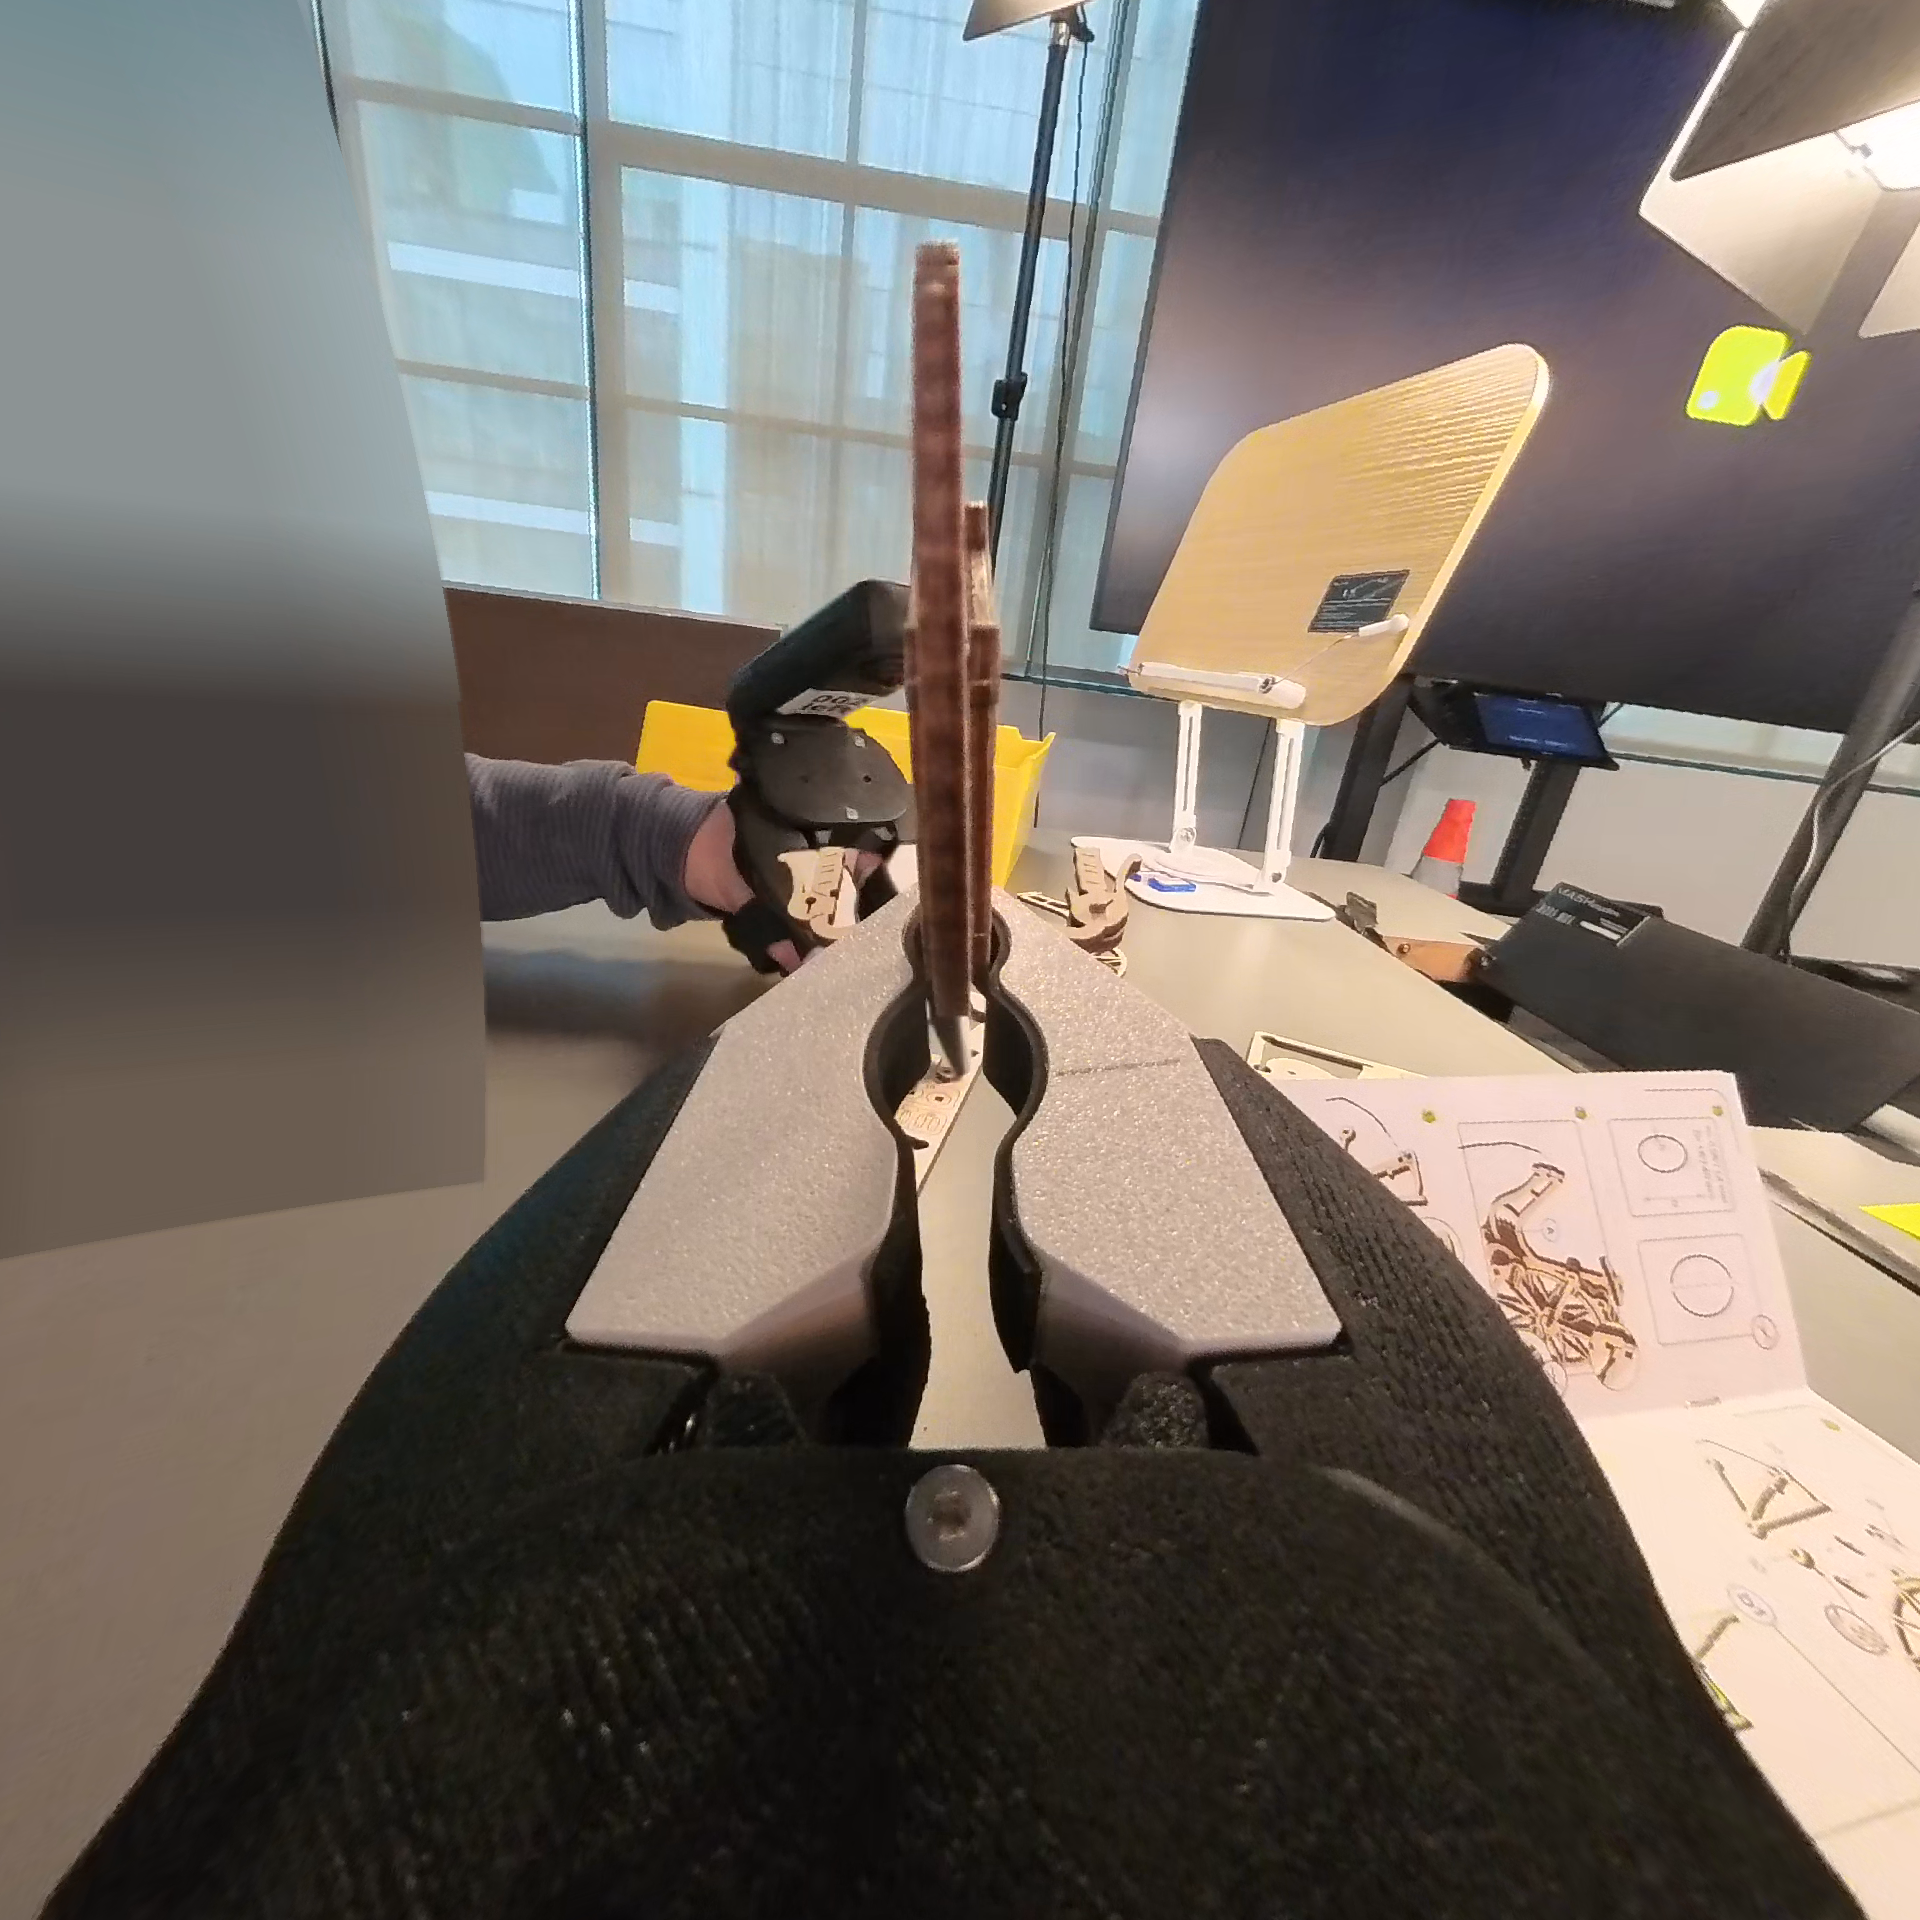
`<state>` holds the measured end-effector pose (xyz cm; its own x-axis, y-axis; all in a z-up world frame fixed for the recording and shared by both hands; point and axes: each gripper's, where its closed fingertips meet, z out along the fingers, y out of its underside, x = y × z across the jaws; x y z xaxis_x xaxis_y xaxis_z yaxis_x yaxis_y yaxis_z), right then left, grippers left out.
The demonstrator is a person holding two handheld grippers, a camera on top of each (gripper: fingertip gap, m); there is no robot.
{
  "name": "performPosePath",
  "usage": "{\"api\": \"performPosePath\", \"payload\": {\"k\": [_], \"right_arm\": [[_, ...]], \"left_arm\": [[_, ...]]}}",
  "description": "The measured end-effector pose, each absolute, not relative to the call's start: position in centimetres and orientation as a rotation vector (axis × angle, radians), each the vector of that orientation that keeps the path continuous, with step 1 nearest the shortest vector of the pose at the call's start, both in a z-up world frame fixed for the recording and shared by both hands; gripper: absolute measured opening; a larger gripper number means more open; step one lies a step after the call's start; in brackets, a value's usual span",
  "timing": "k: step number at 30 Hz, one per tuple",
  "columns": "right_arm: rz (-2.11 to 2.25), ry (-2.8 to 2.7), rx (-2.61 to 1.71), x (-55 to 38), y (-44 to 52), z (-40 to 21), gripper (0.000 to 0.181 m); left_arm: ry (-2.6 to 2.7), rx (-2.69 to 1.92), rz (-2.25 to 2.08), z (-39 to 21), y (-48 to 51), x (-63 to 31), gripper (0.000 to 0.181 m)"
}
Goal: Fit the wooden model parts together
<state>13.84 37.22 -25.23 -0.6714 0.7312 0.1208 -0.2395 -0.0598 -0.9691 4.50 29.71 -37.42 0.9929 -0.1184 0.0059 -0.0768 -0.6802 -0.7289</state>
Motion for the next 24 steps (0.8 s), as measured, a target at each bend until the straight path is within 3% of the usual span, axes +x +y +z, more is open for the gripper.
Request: {"api": "performPosePath", "payload": {"k": [9, 24], "right_arm": [[1.815, -1.530, -0.541, 13.9, 37.3, -25.2, 0.000], [1.812, -1.526, -0.544, 13.9, 37.5, -25.3, 0.000]], "left_arm": [[0.118, -2.261, -0.098, -36.7, 29.2, 4.6, 0.031], [0.011, -2.130, -0.187, -34.8, 28.7, 3.7, 0.019]]}}
